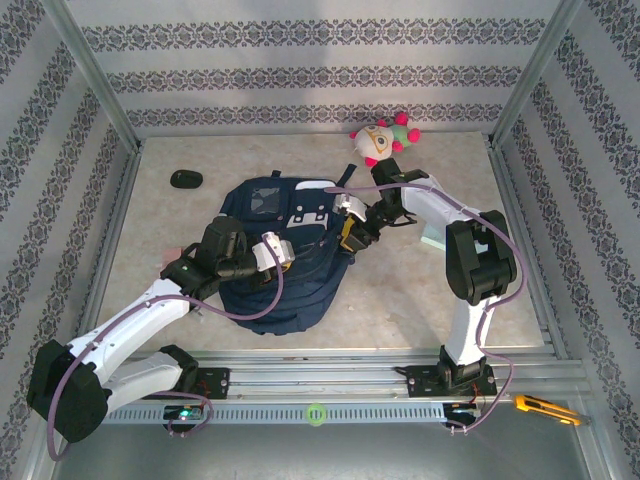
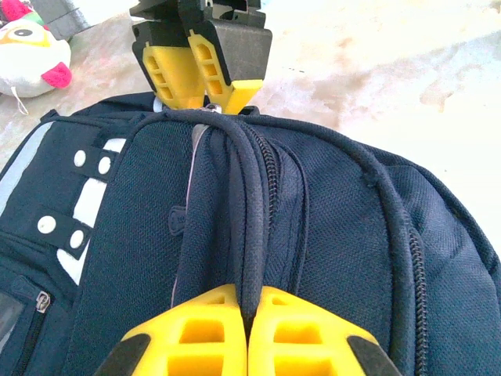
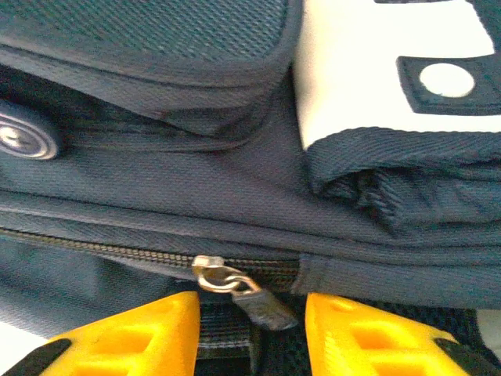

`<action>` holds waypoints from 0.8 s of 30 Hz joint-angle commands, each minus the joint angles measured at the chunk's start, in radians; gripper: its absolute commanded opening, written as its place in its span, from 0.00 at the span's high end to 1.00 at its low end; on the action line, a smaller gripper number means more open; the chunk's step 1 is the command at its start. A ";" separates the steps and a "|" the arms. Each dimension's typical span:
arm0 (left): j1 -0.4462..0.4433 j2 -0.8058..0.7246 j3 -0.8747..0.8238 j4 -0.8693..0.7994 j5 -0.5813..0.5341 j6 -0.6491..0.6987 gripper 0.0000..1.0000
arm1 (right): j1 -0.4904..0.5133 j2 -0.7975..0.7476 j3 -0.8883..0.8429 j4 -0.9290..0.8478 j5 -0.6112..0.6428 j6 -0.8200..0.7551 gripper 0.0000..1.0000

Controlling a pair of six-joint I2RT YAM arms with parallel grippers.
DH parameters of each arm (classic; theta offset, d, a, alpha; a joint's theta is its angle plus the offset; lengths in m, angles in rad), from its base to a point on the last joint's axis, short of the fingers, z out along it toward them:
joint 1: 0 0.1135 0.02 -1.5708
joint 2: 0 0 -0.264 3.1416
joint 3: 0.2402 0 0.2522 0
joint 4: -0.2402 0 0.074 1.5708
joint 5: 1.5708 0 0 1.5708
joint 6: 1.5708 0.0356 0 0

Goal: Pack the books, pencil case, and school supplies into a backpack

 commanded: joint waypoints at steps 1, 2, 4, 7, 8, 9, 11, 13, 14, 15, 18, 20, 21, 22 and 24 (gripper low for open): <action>0.008 -0.016 0.030 0.131 0.038 -0.009 1.00 | -0.006 -0.023 -0.012 -0.087 -0.114 -0.074 0.65; 0.007 -0.014 0.031 0.131 0.037 -0.007 1.00 | -0.008 -0.029 -0.016 -0.096 -0.127 -0.078 0.67; 0.009 -0.011 0.032 0.131 0.037 -0.008 1.00 | -0.010 -0.035 -0.020 -0.103 -0.140 -0.081 0.71; 0.009 -0.010 0.033 0.140 0.043 -0.013 1.00 | -0.010 -0.026 -0.017 -0.099 -0.137 -0.072 0.73; 0.007 -0.010 0.034 0.140 0.044 -0.015 1.00 | -0.011 -0.021 -0.011 -0.100 -0.133 -0.066 0.74; 0.008 -0.010 0.033 0.143 0.045 -0.017 1.00 | -0.011 -0.016 -0.005 -0.100 -0.132 -0.060 0.75; 0.008 -0.010 0.031 0.146 0.042 -0.020 1.00 | -0.013 -0.014 0.001 -0.096 -0.131 -0.049 0.79; 0.008 -0.010 0.030 0.147 0.038 -0.024 1.00 | -0.017 -0.018 -0.001 -0.083 -0.133 -0.031 0.80; 0.008 -0.010 0.029 0.151 0.037 -0.028 1.00 | -0.019 -0.023 -0.006 -0.070 -0.133 -0.018 0.80; 0.007 -0.011 0.029 0.154 0.039 -0.033 1.00 | -0.022 -0.029 -0.014 -0.051 -0.132 0.000 0.80; 0.008 -0.010 0.024 0.159 0.042 -0.044 1.00 | -0.029 -0.044 -0.034 0.006 -0.122 0.069 0.81; 0.008 -0.010 0.020 0.163 0.045 -0.050 1.00 | -0.029 -0.048 -0.040 0.020 -0.118 0.093 0.77; 0.008 -0.010 0.019 0.167 0.048 -0.054 1.00 | -0.028 -0.048 -0.043 0.022 -0.116 0.100 0.76; 0.009 -0.012 0.016 0.171 0.050 -0.057 1.00 | -0.029 -0.048 -0.043 0.022 -0.116 0.101 0.76; 0.009 -0.014 0.014 0.177 0.052 -0.061 1.00 | -0.028 -0.044 -0.042 0.023 -0.112 0.106 0.77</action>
